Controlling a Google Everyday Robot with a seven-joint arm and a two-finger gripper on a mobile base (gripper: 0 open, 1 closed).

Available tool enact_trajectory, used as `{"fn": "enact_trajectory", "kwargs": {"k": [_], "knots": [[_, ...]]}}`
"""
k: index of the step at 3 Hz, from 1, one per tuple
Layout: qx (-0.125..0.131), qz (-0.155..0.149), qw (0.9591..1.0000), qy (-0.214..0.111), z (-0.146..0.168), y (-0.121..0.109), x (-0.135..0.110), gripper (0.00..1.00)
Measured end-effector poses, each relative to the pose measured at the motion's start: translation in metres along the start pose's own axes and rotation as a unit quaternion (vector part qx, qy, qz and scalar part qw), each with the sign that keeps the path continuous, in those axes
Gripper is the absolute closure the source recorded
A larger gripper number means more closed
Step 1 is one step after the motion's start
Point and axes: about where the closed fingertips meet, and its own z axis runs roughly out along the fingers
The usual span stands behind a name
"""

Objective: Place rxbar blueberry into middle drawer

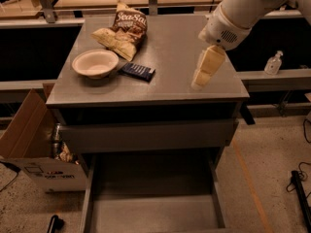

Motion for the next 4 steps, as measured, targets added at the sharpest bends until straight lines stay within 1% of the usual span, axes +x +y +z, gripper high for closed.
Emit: {"fn": "enact_trajectory", "kwargs": {"k": [1, 2, 3, 4], "knots": [[-0.025, -0.008, 0.9993, -0.028, 0.014, 0.001, -0.018, 0.0], [-0.055, -0.004, 0.9919, -0.115, 0.05, -0.008, -0.077, 0.0], [-0.06, 0.013, 0.9858, -0.156, 0.078, -0.014, -0.11, 0.0], [-0.045, 0.036, 0.9866, -0.153, 0.112, -0.024, -0.118, 0.0]]}}
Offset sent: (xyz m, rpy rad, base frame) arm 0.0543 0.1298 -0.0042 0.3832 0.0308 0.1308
